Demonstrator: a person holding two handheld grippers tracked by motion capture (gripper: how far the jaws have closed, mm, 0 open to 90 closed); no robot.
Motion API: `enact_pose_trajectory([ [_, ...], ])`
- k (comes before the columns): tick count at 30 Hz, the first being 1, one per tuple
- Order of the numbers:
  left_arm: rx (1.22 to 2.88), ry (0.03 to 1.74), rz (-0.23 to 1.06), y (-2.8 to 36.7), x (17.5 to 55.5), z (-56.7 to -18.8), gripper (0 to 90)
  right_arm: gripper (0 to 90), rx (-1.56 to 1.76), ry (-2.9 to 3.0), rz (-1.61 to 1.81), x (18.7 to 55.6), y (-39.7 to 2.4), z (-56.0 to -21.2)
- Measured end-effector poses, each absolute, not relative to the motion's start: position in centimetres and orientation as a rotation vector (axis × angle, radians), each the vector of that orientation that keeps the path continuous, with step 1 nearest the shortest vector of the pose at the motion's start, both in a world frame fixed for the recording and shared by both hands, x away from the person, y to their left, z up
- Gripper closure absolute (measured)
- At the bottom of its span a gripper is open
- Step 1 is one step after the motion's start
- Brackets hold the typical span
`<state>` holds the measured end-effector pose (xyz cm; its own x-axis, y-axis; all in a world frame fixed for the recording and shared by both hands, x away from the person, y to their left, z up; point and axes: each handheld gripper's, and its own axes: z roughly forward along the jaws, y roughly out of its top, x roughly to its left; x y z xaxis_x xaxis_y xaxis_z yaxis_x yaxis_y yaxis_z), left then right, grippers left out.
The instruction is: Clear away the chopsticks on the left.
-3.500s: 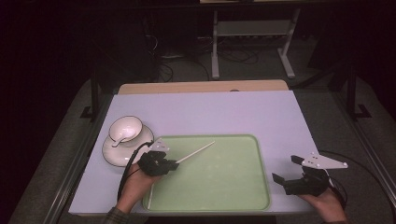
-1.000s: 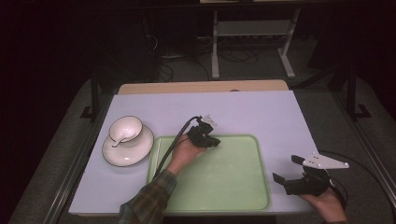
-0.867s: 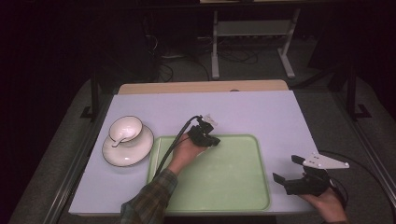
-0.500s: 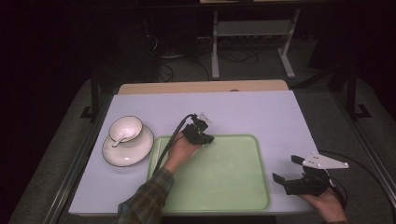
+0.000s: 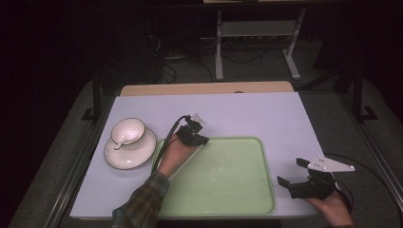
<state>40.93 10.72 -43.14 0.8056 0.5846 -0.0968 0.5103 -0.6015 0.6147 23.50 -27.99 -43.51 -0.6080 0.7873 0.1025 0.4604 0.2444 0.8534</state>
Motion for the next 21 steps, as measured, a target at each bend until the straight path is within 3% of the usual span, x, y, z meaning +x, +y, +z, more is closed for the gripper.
enact_pose_trajectory([
  [12, 2.334, 0.883, 0.192, 14.5, 40.8, -43.1, 89.9, 0.0, 1.152, 2.177, 1.304, 23.5, -27.9, -43.5],
  [21, 2.291, 0.868, 0.175, 14.4, 40.4, -42.8, 89.9, 0.0, 1.152, 2.180, 1.299, 23.5, -27.9, -43.6],
])
